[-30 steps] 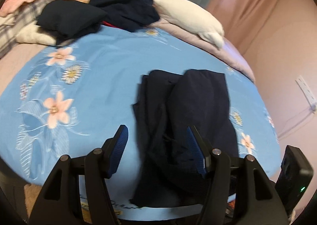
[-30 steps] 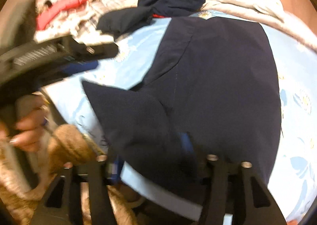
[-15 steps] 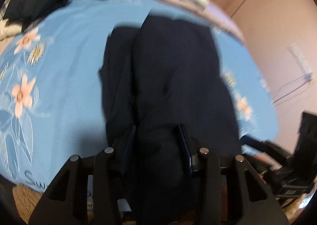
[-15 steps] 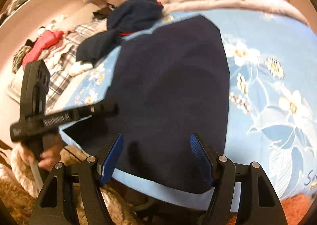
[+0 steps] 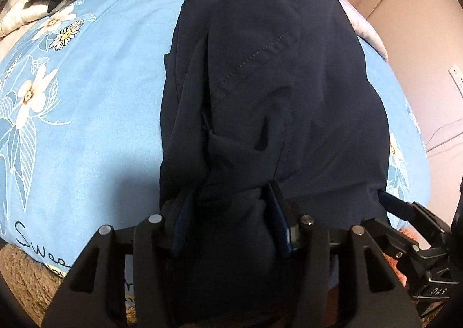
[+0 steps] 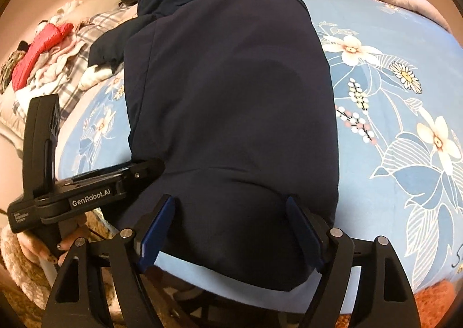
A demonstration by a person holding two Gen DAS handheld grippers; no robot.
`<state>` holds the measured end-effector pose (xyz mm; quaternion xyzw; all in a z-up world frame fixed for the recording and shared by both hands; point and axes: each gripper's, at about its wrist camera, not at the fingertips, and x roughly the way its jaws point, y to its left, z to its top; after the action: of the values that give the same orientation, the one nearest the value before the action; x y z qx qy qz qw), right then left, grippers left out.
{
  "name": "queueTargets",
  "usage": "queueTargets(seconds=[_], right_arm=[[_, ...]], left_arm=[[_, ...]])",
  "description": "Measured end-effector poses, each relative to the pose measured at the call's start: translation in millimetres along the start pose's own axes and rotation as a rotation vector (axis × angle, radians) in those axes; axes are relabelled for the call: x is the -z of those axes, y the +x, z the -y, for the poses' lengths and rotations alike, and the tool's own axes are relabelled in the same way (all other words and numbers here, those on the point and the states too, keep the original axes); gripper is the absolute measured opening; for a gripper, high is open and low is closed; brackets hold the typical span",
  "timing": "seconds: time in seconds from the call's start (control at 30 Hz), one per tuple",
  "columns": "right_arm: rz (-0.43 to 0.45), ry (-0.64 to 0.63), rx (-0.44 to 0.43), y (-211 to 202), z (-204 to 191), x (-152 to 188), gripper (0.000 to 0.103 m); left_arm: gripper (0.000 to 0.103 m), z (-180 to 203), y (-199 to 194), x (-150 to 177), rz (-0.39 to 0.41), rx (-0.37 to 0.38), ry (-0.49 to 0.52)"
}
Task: Fold large clothes
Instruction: 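Open both grippers and pull them back from the folded jacket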
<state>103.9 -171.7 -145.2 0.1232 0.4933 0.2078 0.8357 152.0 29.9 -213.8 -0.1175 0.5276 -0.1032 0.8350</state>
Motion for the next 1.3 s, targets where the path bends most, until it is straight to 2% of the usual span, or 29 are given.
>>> queueTargets(seconds=[0.47, 0.8, 0.83, 0.87, 0.9, 0.97, 1.07, 1.1, 1.2, 1.3], right_arm=[[0.008, 0.010, 0.002, -2.3, 0.6, -1.7, 0.081], [0.004, 0.004, 0.017, -2.2, 3.7, -0.4, 0.084], [0.004, 0.000, 0.015, -3.6, 4.0, -0.6, 0.084], [0.005, -0.011, 0.006, -7.2, 4.4, -1.8, 0.084], [0.010, -0.023, -0.009, -11.9, 5.1, -2.7, 0.084], [0.055, -0.046, -0.026, -27.6, 10.2, -6.0, 0.084], [0.122, -0.014, -0.019, -46.8, 27.0, -13.7, 0.090], [0.133, 0.011, -0.019, -49.2, 33.7, -16.2, 0.095], [0.141, 0.085, 0.017, -50.5, 50.3, -21.6, 0.095], [0.152, 0.072, 0.056, -56.7, 49.3, -21.8, 0.095]], left_arm=[[0.054, 12.0, -4.1, 6.3, 0.022, -0.012, -0.004], [0.057, 17.3, -8.8, 8.3, 0.006, 0.017, -0.021], [0.059, 17.2, -12.0, 7.8, 0.006, 0.033, -0.027], [0.065, 9.1, -18.6, 8.2, 0.007, 0.073, -0.020], [0.070, 10.2, -29.9, 6.9, 0.017, 0.144, 0.009], [0.073, 8.6, -50.1, 3.9, 0.065, 0.196, 0.014], [0.089, -2.6, -66.6, -5.4, 0.118, 0.167, -0.038], [0.091, -5.6, -67.9, -7.4, 0.123, 0.156, -0.053], [0.095, -15.0, -70.7, -9.1, 0.107, 0.090, -0.086], [0.097, -3.6, -75.4, -15.7, 0.095, -0.004, -0.029]])
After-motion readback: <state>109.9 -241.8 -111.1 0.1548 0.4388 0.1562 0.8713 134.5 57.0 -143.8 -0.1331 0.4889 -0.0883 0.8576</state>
